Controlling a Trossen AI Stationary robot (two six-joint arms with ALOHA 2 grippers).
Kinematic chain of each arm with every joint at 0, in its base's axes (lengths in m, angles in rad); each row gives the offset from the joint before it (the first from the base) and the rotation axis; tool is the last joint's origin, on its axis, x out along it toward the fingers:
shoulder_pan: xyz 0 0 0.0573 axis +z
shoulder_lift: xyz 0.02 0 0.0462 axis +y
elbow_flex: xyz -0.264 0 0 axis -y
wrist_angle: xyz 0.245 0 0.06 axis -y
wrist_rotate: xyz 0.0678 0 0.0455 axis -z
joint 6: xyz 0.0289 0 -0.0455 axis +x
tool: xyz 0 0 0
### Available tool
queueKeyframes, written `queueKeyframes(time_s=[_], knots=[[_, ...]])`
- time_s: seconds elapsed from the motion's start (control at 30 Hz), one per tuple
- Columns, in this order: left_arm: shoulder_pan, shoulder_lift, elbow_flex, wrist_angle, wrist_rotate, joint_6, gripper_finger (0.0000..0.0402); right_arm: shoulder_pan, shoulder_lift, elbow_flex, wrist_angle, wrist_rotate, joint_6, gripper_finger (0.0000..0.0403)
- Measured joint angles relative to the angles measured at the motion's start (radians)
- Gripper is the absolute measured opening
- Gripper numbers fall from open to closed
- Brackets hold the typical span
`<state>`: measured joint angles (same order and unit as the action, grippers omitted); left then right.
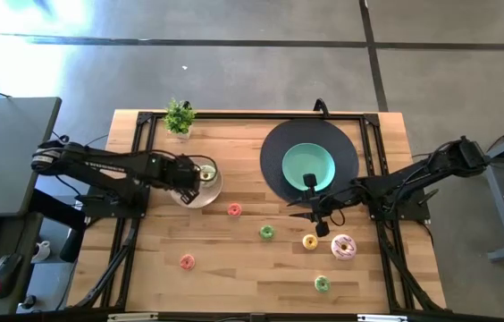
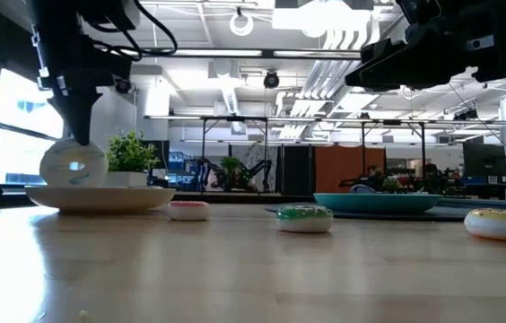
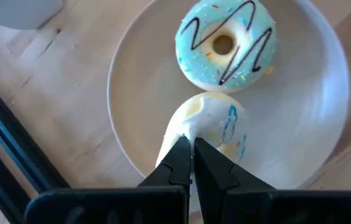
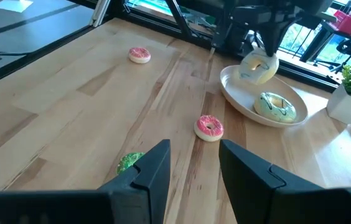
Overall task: Pick & Place donuts
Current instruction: Put the large white donut on the white plate
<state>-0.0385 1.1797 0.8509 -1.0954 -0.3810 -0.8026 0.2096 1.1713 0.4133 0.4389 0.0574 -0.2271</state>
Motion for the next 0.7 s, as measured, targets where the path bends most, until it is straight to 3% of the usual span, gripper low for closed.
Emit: queueKeyframes(time_s=[0.33, 0.53, 0.7], knots=[[0.065, 0.051, 0.000, 0.001, 0.014, 0.101, 0.0013, 0.000, 0.000, 0.000, 0.000, 0.000, 0.008, 0.0134], [0.092, 0.106, 0.000, 0.013, 0.002, 0.141, 0.0080, 0.000, 0.000, 0.000, 0.000, 0.000, 0.016, 0.0134], [0.092, 0.111, 0.000, 0.022, -0.085, 0.178, 0.0145, 0.000, 0.000, 0.000, 0.000, 0.001, 0.016, 0.0134]])
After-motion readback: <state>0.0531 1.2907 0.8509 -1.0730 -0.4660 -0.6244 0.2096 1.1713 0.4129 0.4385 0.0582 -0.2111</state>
